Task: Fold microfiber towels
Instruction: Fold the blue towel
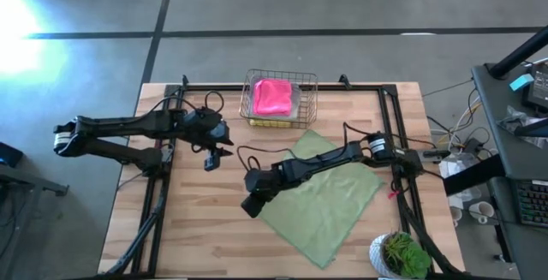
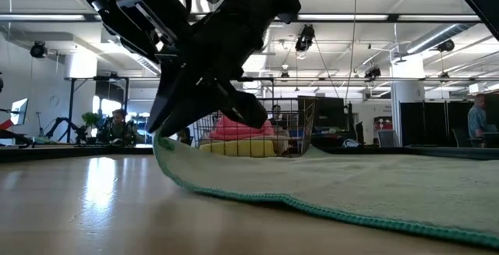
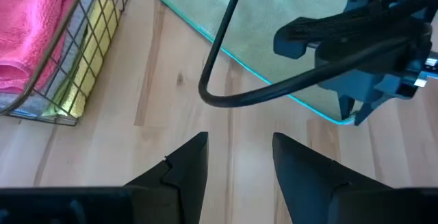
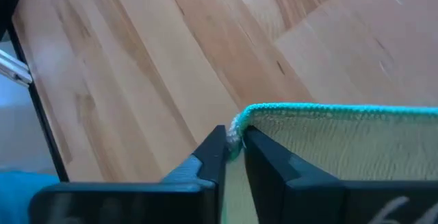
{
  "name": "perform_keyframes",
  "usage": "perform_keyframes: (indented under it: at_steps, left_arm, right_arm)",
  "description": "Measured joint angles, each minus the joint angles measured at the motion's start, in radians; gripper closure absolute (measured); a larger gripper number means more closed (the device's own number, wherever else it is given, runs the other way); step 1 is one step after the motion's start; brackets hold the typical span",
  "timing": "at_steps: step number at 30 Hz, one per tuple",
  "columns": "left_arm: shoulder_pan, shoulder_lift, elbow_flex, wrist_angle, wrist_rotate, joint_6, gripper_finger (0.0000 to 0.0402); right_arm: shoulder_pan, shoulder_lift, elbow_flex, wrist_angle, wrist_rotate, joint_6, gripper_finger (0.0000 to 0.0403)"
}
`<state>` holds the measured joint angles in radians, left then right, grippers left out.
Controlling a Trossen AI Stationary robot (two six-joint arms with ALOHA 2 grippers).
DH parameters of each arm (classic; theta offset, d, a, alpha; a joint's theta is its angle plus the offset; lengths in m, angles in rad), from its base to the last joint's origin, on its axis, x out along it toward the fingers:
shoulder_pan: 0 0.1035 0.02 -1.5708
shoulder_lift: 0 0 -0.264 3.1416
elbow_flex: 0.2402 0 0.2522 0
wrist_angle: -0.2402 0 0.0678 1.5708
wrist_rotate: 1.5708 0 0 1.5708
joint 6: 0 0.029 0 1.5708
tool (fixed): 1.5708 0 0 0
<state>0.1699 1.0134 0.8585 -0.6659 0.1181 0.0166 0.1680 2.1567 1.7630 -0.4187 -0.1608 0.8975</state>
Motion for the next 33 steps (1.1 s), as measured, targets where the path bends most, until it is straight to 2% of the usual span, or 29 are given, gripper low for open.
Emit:
perform_keyframes:
  at_steps: [4, 9, 13, 16, 22, 26, 33]
  left_arm:
    - [0.0, 0.001, 0.0, 0.001, 0.0, 0.0, 0.0254]
    - [0.0, 0.011, 0.0, 0.005, 0.003, -0.008, 0.0254]
    - [-0.003, 0.02, 0.0, 0.016, 0.005, -0.01, 0.0254]
    - [-0.023, 0.035, 0.0, 0.058, 0.008, -0.011, 0.0254]
    - [-0.099, 0.095, 0.0, 0.16, 0.01, -0.063, 0.0254]
    - [-0.158, 0.146, 0.0, 0.219, 0.002, -0.078, 0.0254]
    - [-0.225, 0.289, 0.0, 0.318, -0.002, -0.147, 0.0254]
  right_arm:
    - [0.002, -0.001, 0.017, -0.027, 0.0, -0.005, 0.0316]
    - [0.005, -0.018, 0.078, -0.181, 0.005, -0.054, 0.0274]
    - [0.022, -0.058, 0.133, -0.35, 0.089, -0.1, 0.0259]
    - [0.04, -0.094, 0.155, -0.45, 0.166, -0.164, 0.0258]
    - [0.075, -0.211, 0.117, -0.476, 0.256, -0.251, 0.027]
    - [0.096, -0.295, 0.03, -0.493, 0.342, -0.253, 0.028]
    - [0.125, -0.43, -0.147, -0.471, 0.349, -0.205, 0.0289]
